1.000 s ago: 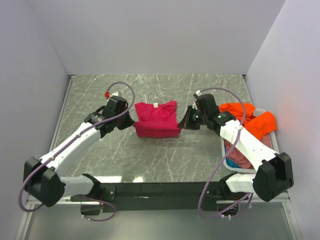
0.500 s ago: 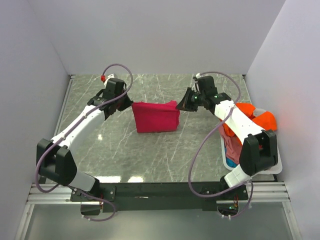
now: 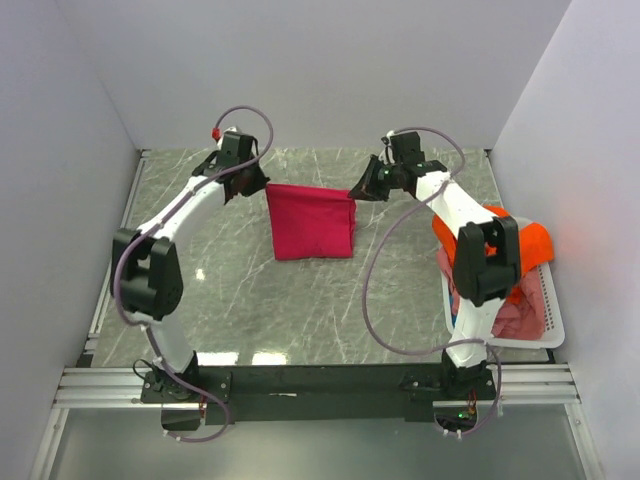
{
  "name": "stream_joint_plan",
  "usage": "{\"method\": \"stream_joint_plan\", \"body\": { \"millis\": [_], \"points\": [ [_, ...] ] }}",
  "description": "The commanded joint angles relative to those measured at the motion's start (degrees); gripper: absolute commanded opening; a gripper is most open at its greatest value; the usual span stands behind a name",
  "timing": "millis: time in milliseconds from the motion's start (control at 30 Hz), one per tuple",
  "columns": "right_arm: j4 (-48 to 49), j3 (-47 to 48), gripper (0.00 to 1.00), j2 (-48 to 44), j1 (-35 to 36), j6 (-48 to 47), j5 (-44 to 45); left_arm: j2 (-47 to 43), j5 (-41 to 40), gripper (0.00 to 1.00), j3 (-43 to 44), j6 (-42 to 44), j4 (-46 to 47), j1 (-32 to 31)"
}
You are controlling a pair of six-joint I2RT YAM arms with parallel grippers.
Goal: Fold and stack the t-shirts
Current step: Fold the tshirt, then neatly place the folded tshirt to the corner
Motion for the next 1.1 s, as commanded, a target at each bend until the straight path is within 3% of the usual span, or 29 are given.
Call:
{"method": "stream_joint_plan", "body": {
  "millis": [0, 167, 233, 267, 300, 333, 367, 467, 533, 767, 900, 1067],
  "points": [
    [-1.0, 6.2, 0.0, 4.3, -2.1, -0.9, 0.3, 3.9, -0.2, 0.01, 5.6, 3.1, 0.3, 2.0],
    [-0.2, 11.7, 0.02, 11.0, -3.0, 0.0, -0.6, 13.1, 2.5, 0.02, 13.1, 3.5, -1.0, 3.1],
    [-1.7, 16.5, 0.16, 13.3, -3.3, -0.9, -0.6, 16.7, 3.4, 0.14, 15.7, 3.6, -3.1, 3.5],
    [-2.6, 18.2, 0.4, 14.5, -3.4, -1.2, -0.6, 17.5, 3.8, 0.38, 17.8, 3.8, -3.4, 3.9],
    [-4.3, 20.9, 0.46, 16.2, -3.4, -1.5, -0.2, 18.7, 4.1, 0.51, 18.7, 4.0, -3.9, 4.1],
    [-4.6, 21.7, 0.54, 16.5, -3.5, -1.9, 0.3, 18.9, 4.2, 0.78, 19.3, 4.1, -4.1, 4.1],
    [-4.5, 22.0, 0.74, 16.5, -3.5, -1.9, 0.7, 18.9, 4.3, 0.99, 19.5, 4.5, -3.9, 4.1],
    [-2.5, 19.7, 0.86, 13.7, -3.4, -2.1, 1.7, 17.3, 5.4, 0.99, 17.3, 4.9, -2.7, 4.1],
    [-0.4, 15.2, 0.88, 10.1, -3.4, -2.0, 3.2, 15.2, 6.9, 0.99, 14.9, 4.8, -0.9, 4.1],
    [4.0, -4.0, 0.89, -3.2, -3.4, -2.3, 7.5, 11.2, 15.3, 1.0, 1.7, 4.0, 4.4, 3.5],
    [6.9, -15.4, 0.89, -11.5, -3.4, -2.3, 8.3, 11.0, 15.8, 0.99, -1.5, 4.4, 5.6, 2.4],
    [7.4, -22.6, 0.89, -17.9, -3.3, -2.8, 8.7, 13.5, 14.4, 0.99, -0.9, 5.3, 4.7, 0.9]
  ]
}}
